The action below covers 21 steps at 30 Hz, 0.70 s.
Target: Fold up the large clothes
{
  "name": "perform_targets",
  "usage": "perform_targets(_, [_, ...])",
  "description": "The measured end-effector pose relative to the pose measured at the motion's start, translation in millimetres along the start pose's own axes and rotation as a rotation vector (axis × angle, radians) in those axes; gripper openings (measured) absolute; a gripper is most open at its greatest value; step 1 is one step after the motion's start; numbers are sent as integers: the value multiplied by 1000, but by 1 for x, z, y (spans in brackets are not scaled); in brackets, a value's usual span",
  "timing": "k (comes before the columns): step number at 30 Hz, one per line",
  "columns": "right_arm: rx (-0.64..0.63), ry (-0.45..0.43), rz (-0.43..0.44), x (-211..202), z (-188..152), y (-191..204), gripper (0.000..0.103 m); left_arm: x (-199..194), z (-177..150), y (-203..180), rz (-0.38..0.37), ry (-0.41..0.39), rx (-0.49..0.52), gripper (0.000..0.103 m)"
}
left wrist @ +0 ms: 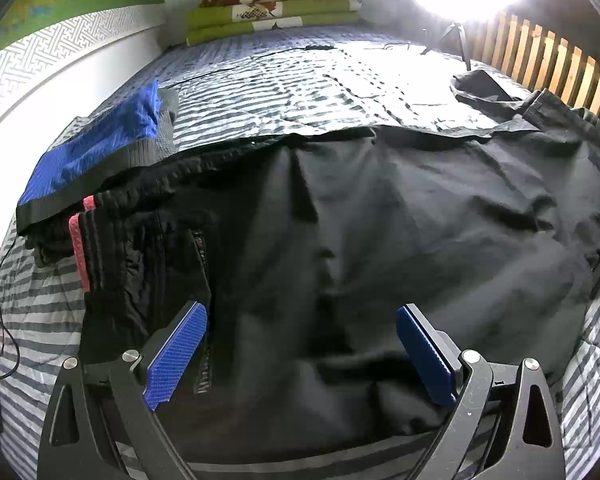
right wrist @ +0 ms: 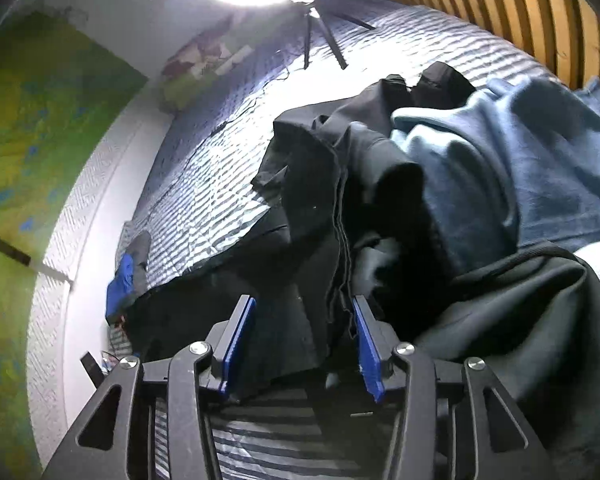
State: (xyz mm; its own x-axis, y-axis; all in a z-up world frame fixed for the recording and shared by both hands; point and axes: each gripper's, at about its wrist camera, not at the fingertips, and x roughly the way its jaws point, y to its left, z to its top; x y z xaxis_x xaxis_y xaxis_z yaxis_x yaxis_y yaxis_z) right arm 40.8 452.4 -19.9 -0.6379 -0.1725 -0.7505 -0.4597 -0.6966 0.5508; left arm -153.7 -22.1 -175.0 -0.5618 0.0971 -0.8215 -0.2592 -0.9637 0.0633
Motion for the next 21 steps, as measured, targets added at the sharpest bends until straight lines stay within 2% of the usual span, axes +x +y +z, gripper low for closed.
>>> perform_targets(4, [-45,12,-115,13,1,4,43,3,-2,-4,-5,9,14,98])
perform_targets(6, [-58,15,-157,25,0,2,26,4,-3,-5,-7,13,21,98])
perform_targets(7, [-60,21,-180,29,-1,2,8,4,-3,-5,-8,15,22,98])
perform_targets(8, [-64,19,-204,32,-2,4,5,5,-4,-5,-12,19,23,98])
perform_targets(12, [-213,-90,-277,13,-14,42,4,-4,-4,-7,-81,-1,14,98])
perform_targets(15, [-323,-194,-261,-15,-24,81,4,-7,-4,-13,-91,-13,36,98])
perform_targets(17, [-357,-260,-233,-28,-26,95,4,-1,-5,-19,-112,7,43,98])
perform_targets(19, [-350,-244,-253,-20,-22,95,4,10,-9,-26,-114,42,71,98])
perform_targets(21, [-328,-183,-343,4,-16,81,4,16,-12,-33,-89,53,91,98])
